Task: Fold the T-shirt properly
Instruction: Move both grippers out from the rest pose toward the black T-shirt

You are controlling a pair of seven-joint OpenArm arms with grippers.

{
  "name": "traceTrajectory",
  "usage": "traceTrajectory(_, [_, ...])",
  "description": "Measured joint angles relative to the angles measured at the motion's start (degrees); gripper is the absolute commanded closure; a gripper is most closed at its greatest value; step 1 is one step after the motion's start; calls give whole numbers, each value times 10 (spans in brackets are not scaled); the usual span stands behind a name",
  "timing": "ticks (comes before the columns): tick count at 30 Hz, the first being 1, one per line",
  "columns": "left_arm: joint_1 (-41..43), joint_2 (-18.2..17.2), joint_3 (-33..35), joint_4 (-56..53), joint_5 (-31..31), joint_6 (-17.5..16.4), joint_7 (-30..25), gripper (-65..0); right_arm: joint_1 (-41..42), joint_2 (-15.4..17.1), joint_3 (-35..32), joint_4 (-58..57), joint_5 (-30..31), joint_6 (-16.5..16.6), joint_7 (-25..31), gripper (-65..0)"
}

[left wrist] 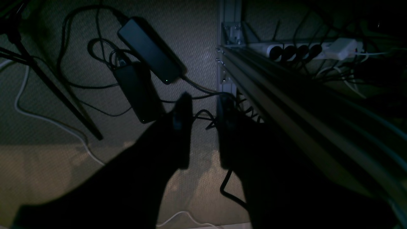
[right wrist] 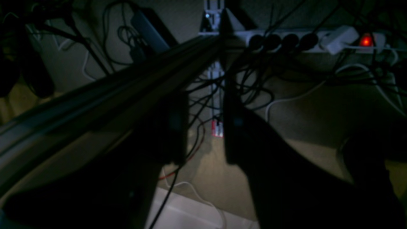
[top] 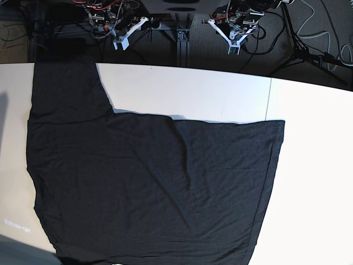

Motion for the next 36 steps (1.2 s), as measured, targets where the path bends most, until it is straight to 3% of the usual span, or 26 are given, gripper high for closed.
traceTrajectory(31, [22, 0, 0, 1, 0, -2, 1, -172, -9, 0, 0, 10, 0, -2, 1, -193])
traceTrajectory(36, [39, -3, 0, 6, 0, -49, -1, -172, -45, 0, 0, 35, 1, -2, 1, -193])
